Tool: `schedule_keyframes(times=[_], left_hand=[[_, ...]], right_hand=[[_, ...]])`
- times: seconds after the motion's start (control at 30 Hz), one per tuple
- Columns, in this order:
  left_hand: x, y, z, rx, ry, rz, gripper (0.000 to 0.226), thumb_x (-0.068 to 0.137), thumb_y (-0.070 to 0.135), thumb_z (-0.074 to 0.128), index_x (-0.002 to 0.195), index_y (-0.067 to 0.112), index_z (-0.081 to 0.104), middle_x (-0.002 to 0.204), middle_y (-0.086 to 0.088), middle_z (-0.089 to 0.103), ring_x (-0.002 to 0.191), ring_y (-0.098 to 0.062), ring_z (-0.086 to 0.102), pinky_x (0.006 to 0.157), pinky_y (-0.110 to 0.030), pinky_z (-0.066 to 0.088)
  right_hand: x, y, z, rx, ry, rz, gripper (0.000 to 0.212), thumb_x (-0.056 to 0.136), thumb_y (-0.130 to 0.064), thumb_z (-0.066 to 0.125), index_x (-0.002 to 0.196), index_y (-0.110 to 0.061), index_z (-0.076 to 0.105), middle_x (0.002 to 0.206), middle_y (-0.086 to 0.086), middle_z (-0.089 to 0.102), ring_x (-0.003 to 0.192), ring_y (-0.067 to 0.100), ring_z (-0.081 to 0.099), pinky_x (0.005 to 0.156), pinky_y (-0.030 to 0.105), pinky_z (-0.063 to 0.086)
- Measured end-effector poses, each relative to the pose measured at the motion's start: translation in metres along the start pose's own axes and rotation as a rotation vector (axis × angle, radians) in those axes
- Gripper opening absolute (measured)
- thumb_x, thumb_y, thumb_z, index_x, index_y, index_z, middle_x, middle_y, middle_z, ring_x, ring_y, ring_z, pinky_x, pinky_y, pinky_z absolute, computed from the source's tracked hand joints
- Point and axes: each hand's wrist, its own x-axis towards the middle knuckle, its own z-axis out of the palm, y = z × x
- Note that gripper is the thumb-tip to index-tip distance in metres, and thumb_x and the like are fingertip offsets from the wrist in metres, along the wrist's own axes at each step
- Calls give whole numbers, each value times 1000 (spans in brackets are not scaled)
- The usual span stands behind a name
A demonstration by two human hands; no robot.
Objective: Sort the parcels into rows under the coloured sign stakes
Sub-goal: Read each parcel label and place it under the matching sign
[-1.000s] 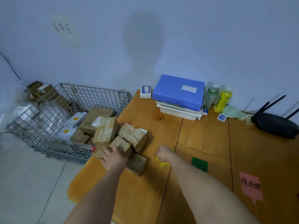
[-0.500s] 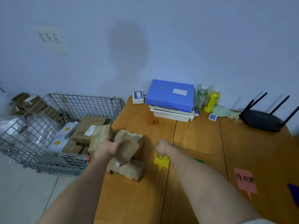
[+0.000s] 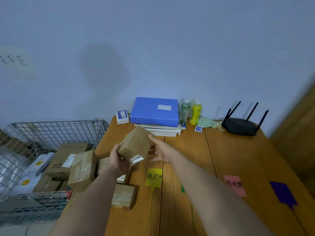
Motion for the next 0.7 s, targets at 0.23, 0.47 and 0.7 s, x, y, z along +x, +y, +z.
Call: schedule_keyframes(times=[0.23, 0.47, 0.7], left_hand=[[12, 1, 19, -228, -297, 250, 43, 83, 43, 49, 116, 17, 56, 100, -10, 60, 86, -25, 58, 67, -32, 50], [7, 27, 35, -1, -194, 290, 30, 94, 19, 45, 122, 21, 56, 110, -6, 59, 91, -23, 56, 73, -35, 50], [-2, 31, 37, -220, -465, 189, 61, 85, 66, 39, 128, 25, 53, 116, -13, 68, 105, -38, 66, 88, -60, 48]], right_hand=[[-18, -16, -18, 145, -244, -222, 78, 52, -44, 85, 121, -32, 51, 129, 0, 53, 123, 26, 47, 85, 48, 53], [-36, -52, -17, -320, -46, -457, 66, 79, -2, 69, 136, -28, 48, 146, -1, 43, 134, 18, 39, 109, 34, 35], [-50, -73, 5, -572, -95, -509, 40, 84, 0, 63, 123, -7, 62, 150, -5, 37, 128, 12, 42, 102, 25, 37]])
